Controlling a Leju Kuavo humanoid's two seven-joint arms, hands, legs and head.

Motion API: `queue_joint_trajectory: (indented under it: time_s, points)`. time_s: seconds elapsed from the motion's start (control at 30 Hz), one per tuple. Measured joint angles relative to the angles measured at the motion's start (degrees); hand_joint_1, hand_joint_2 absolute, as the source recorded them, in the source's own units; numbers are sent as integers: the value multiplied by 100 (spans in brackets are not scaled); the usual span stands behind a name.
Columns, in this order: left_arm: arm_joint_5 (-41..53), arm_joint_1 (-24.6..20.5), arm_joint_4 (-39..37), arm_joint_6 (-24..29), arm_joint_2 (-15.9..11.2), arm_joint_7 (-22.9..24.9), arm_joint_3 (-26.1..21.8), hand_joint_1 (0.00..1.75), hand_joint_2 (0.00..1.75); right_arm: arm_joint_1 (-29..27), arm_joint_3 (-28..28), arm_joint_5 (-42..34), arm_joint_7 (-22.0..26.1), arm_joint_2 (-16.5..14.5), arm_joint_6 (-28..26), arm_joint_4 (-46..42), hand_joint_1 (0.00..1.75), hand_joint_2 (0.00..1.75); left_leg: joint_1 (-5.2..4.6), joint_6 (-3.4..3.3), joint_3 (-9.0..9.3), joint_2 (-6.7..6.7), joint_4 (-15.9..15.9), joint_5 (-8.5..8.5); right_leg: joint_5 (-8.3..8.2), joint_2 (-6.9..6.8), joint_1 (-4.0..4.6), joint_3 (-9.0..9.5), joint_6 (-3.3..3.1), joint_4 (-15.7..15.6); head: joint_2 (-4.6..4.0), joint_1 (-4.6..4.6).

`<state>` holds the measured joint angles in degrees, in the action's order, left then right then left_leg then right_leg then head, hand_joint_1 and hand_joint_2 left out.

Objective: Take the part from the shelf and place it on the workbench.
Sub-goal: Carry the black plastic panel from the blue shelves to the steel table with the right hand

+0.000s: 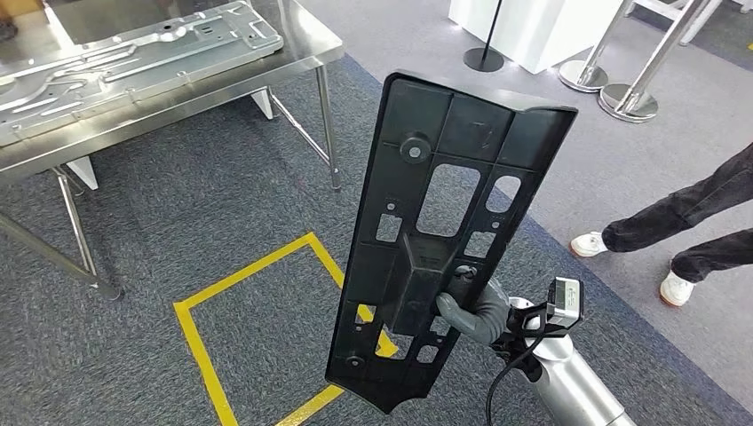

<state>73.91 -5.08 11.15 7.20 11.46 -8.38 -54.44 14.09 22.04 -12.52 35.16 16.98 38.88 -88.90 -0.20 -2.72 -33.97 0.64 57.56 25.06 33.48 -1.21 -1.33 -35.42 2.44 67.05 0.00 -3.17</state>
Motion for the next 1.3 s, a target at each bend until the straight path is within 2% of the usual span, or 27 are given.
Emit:
queue_joint_trajectory:
  time_s: [0.03, 0.07, 0.1, 0.13, 0.17, 0.23, 0.3, 0.33, 0.37, 0.43, 0.5, 0.57, 0.6, 0.63, 0.7, 0.73, 0.8, 0.87, 0.9, 0.97, 1.03, 1.07, 1.1, 1.13, 1.2, 1.23, 1.3]
  points:
    - [11, -7, 0, -7, 3, 1, 1, 0, 175, -48, -2, 8, -2, 0, -7, -6, 175, 175, -3, -8, 0, 73, 5, 1, 126, 50, 1, -211, 5, 380, 0, 0]
    - [23, -8, 0, -15, 5, 1, 1, 0, 175, -97, -3, 14, -4, 0, -14, -14, 175, 175, -7, -12, 2, 149, 12, 5, 157, 69, 2, -369, 8, 629, 0, 0]
    - [36, -7, 0, -21, 7, 1, 3, 0, 175, -137, -5, 17, -7, 0, -24, -29, 175, 175, -11, -11, 3, 227, 24, 10, 72, 78, 2, -432, 5, 670, 0, 0]
    - [48, -7, 0, -27, 8, 2, 5, 0, 175, -167, -12, 19, -10, 0, -36, -52, 175, 175, -12, -6, 5, 306, 42, 18, -116, 94, 1, -385, -5, 484, 0, 0]
    - [57, -11, 0, -31, 9, 3, 9, 0, 175, -185, -23, 20, -12, 0, -50, -81, 175, 175, -12, 4, 7, 377, 63, 30, -360, 151, -2, -246, -20, 120, 0, 0]
    - [79, -29, 0, -37, 15, 15, 16, 0, 175, -215, -60, 21, -14, -4, -76, -142, 175, 175, -17, 40, -10, 505, 110, 57, -652, 373, -14, 36, -53, -559, 0, -1]
    - [95, -39, 0, -43, 20, 33, 20, 0, 175, -248, -92, 23, -16, -10, -85, -191, 175, 175, -2, 101, -44, 604, 129, 62, -675, 485, -2, 130, -85, -793, 0, -1]
    - [100, -39, 0, -46, 20, 42, 21, 0, 175, -260, -101, 24, -17, -11, -85, -215, 175, 175, 7, 139, -64, 653, 123, 58, -685, 440, 3, 137, -108, -819, 0, -1]
    - [103, -35, 0, -49, 18, 51, 21, 0, 175, -262, -105, 25, -19, -11, -85, -237, 175, 175, 15, 172, -70, 639, 124, 63, -697, 385, 0, 155, -143, -844, 0, 0]
    - [108, -40, 0, -55, 14, 65, 22, 0, 175, -264, -120, 22, -19, -6, -87, -272, 175, 175, 3, 233, -157, 409, 317, 197, -714, 259, -20, 208, -224, -911, 0, -1]
    - [114, -72, 0, -61, 12, 77, 23, 0, 175, -274, -144, 20, -21, -1, -98, -286, 175, 175, 16, 284, -440, 116, 923, 517, -708, 113, -11, 246, -274, -942, 0, -1]
    - [141, -110, 0, -66, 11, 103, 27, 0, 175, -290, -174, 19, -24, 0, -128, -289, 175, 175, 48, 326, -761, 28, 1563, 749, -694, -37, 0, 256, -279, -940, 0, -1]
    - [168, -125, 0, -68, 10, 120, 33, 0, 175, -307, -203, 17, -25, 0, -153, -296, 175, 175, 59, 340, -800, 8, 1639, 722, -685, -112, 1, 262, -273, -939, 0, -1]
    - [202, -140, 0, -75, 8, 134, 46, 0, 175, -328, -245, 13, -25, 0, -176, -315, 175, 175, 67, 346, -726, -20, 1499, 598, -675, -183, 0, 273, -261, -938, 0, -1]
    - [267, -180, 0, -100, 7, 169, 94, 0, 175, -376, -363, -7, -27, 0, -199, -383, 175, 175, 66, 331, -330, -201, 752, 249, -649, -312, 4, 312, -224, -938, 0, -1]
    - [284, -211, 0, -114, 7, 190, 123, 0, 175, -394, -431, -25, -29, 0, -191, -420, 175, 175, 48, 303, -149, -301, 408, 142, -635, -366, 19, 328, -199, -934, 0, -1]
    - [277, -269, 0, -125, 10, 217, 160, 0, 175, -386, -549, -67, -43, 0, -133, -459, 175, 175, 7, 241, -8, -403, 89, 97, -620, -459, 52, 348, -142, -933, 0, 0]
    - [221, -291, 0, -115, 11, 220, 164, 0, 175, -292, -596, -88, -70, -4, -63, -439, 175, 175, -2, 168, -21, -309, 58, 78, -614, -530, 54, 354, -77, -942, 0, -1]
    - [188, -292, 0, -104, 10, 217, 162, 0, 175, -216, -601, -85, -90, -7, -37, -411, 175, 175, 3, 131, -11, -266, 32, 60, -581, -482, 39, 347, -46, -908, 0, 0]
    - [140, -299, 0, -87, 10, 206, 158, 0, 175, -66, -606, -68, -113, -20, -8, -319, 175, 175, 24, 61, 14, -199, -19, 16, -360, -237, 6, 204, -7, -571, 0, 1]
    - [111, -300, 0, -79, 10, 193, 156, 0, 175, 35, -609, -13, -114, -34, -2, -184, 175, 175, 19, 28, 13, -126, -22, 6, -16, 3, -6, -156, 6, 172, 0, 2]
    - [100, -291, 0, -75, 10, 189, 155, 0, 175, 63, -607, 21, -111, -37, -5, -118, 175, 175, 14, 22, 13, -79, -17, 8, 81, 45, -6, -332, 11, 503, 0, 2]
    - [90, -277, 0, -71, 10, 187, 152, 0, 175, 85, -602, 49, -110, -39, -8, -62, 175, 175, 9, 21, 15, -33, -8, 13, 74, 62, -5, -437, 12, 669, 0, 2]
    - [81, -264, 0, -69, 10, 185, 149, 0, 175, 109, -596, 65, -110, -39, -9, -17, 175, 175, 6, 24, 18, 11, 5, 20, -50, 65, -6, -432, 8, 597, 0, 2]
    - [67, -248, 0, -66, 10, 178, 144, 0, 175, 176, -584, 84, -110, -40, -9, 43, 175, 175, 8, 47, 23, 85, 45, 49, -467, 68, -7, -166, -19, -79, 0, 2]
    - [64, -245, 0, -66, 10, 174, 143, 0, 175, 217, -576, 90, -110, -46, -9, 68, 175, 175, -1, 69, 14, 113, 76, 67, -614, 73, 2, -14, -36, -444, 0, 2]
    - [60, -236, 0, -67, 10, 169, 140, 0, 175, 273, -561, 96, -108, -58, -9, 110, 175, 175, -14, 123, -12, 147, 105, 85, -704, 85, 28, 130, -76, -810, 0, 2]
